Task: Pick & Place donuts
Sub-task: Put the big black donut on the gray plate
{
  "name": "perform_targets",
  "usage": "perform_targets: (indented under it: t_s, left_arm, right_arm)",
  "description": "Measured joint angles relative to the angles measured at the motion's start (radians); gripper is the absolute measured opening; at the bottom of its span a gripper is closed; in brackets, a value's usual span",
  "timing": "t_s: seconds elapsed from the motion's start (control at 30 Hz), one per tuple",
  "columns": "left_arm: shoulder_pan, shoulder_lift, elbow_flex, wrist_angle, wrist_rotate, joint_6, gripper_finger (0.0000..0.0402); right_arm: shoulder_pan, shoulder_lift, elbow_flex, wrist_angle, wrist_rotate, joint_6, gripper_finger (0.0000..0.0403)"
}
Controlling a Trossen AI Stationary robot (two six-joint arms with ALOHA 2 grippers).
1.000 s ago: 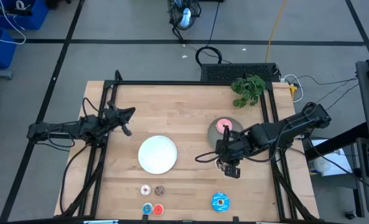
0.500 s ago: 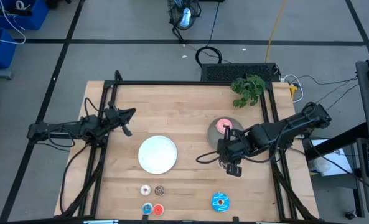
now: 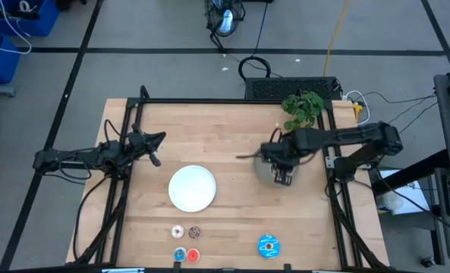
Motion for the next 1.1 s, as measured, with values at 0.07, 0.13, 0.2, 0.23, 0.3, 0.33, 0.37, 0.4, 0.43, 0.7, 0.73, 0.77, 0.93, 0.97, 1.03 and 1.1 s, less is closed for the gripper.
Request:
perform_targets:
  t_s: [0.07, 0.13, 0.2, 0.23, 0.3, 0.33, 0.37, 0.4, 0.43, 0.7, 0.73, 0.77, 0.93, 0.97, 1.03, 1.1]
  left_arm:
    - [0.0, 0.0, 0.0, -0.001, 0.0, -0.001, 0.0017]
    - [0.0, 0.0, 0.0, -0.002, 0.0, -0.001, 0.0017]
    - [0.0, 0.0, 0.0, -0.005, 0.0, -0.001, 0.0017]
    - [0.0, 0.0, 0.0, -0.005, 0.0, -0.001, 0.0017]
    - [0.0, 0.0, 0.0, -0.005, 0.0, -0.001, 0.0017]
    - [0.0, 0.0, 0.0, -0.005, 0.001, -0.001, 0.0017]
    - [0.0, 0.0, 0.0, -0.004, 0.001, -0.001, 0.0017]
    - [0.0, 0.0, 0.0, -0.004, 0.001, -0.001, 0.0017]
    - [0.0, 0.0, 0.0, -0.004, 0.0, -0.002, 0.0017]
    - [0.0, 0.0, 0.0, -0.003, 0.0, -0.004, 0.0017]
    - [0.0, 0.0, 0.0, -0.002, 0.0, -0.004, 0.0017]
    - [0.0, 0.0, 0.0, -0.002, 0.0, -0.004, 0.0017]
    - [0.0, 0.0, 0.0, -0.001, 0.0, -0.008, 0.0017]
    - [0.0, 0.0, 0.0, -0.001, 0.0, -0.007, 0.0017]
    - [0.0, 0.0, 0.0, -0.001, 0.0, -0.006, 0.0017]
    - [0.0, 0.0, 0.0, -0.001, 0.0, -0.004, 0.0017]
  right_arm:
    - [-0.059, 0.0, -0.059, 0.054, -0.003, -0.051, 0.0025]
    - [-0.115, 0.0, -0.127, 0.114, -0.032, -0.099, 0.0025]
    - [-0.161, 0.0, -0.197, 0.166, -0.064, -0.14, 0.0024]
    - [-0.181, 0.0, -0.232, 0.189, -0.075, -0.155, 0.0024]
    - [-0.219, 0.0, -0.295, 0.231, -0.078, -0.174, 0.0024]
    - [-0.237, 0.0, -0.325, 0.252, -0.078, -0.178, 0.0024]
    - [-0.255, 0.0, -0.351, 0.27, -0.08, -0.185, 0.0024]
    - [-0.272, 0.0, -0.374, 0.282, -0.081, -0.192, 0.0025]
    - [-0.285, 0.0, -0.393, 0.291, -0.084, -0.196, 0.0026]
    - [-0.296, 0.0, -0.496, 0.369, -0.136, -0.195, 0.0024]
    - [-0.294, 0.0, -0.502, 0.385, -0.134, -0.194, 0.0024]
    - [-0.294, 0.0, -0.507, 0.398, -0.133, -0.193, 0.0025]
    - [-0.296, 0.0, -0.51, 0.425, -0.132, -0.201, 0.0025]
    - [-0.296, 0.0, -0.51, 0.432, -0.132, -0.203, 0.0027]
    - [-0.296, 0.0, -0.51, 0.442, -0.133, -0.201, 0.0034]
    - [-0.296, 0.0, -0.51, 0.438, -0.134, -0.203, 0.0046]
